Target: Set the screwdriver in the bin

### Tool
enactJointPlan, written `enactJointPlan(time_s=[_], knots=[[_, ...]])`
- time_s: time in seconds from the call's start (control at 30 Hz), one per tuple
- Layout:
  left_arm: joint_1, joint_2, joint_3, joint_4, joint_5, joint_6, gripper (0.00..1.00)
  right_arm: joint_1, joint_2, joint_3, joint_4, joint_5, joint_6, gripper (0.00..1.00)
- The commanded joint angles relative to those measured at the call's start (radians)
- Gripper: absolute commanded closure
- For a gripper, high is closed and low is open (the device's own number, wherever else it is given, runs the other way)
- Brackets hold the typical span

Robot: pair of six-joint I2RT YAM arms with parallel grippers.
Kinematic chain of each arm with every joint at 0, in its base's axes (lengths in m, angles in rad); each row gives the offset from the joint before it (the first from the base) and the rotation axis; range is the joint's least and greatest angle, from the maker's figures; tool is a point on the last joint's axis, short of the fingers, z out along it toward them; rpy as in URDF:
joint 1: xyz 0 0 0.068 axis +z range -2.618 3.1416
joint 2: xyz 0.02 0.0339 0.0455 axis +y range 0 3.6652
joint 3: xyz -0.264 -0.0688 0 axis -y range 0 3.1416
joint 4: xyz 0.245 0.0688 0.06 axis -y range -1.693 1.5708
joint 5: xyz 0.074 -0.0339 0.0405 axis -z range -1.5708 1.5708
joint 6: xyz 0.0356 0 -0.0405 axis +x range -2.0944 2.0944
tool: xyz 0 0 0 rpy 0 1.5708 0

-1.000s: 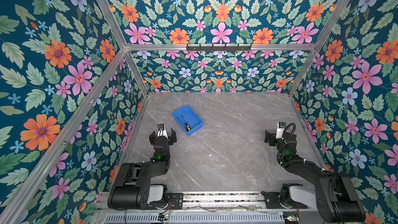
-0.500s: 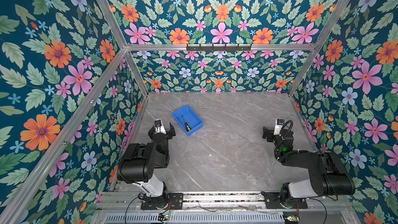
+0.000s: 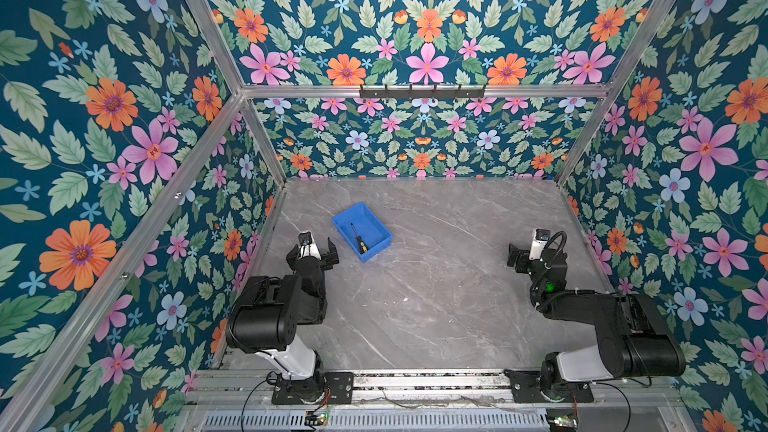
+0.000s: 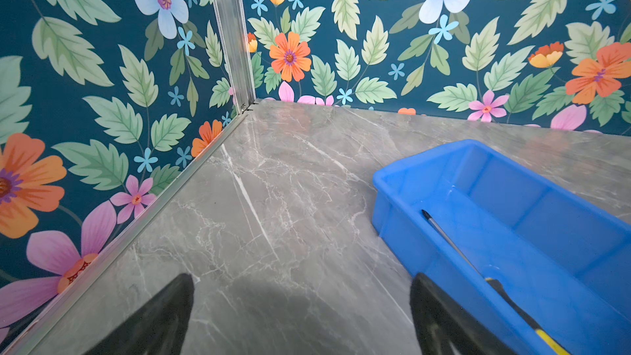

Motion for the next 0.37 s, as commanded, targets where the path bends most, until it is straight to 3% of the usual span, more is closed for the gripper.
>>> enactJointPlan(time_s=[0.0,0.33], knots=[[-0.001,-0.001,0.003,0.017,-0.004,-0.006,0.0,0.001,-0.001,0.003,0.02,-0.01,0.013,0.01],[-0.002,0.0,0.005,0.012,-0.006,-0.003,0.0,0.001,-0.001,0.004,0.019,-0.011,0.012,0.01]])
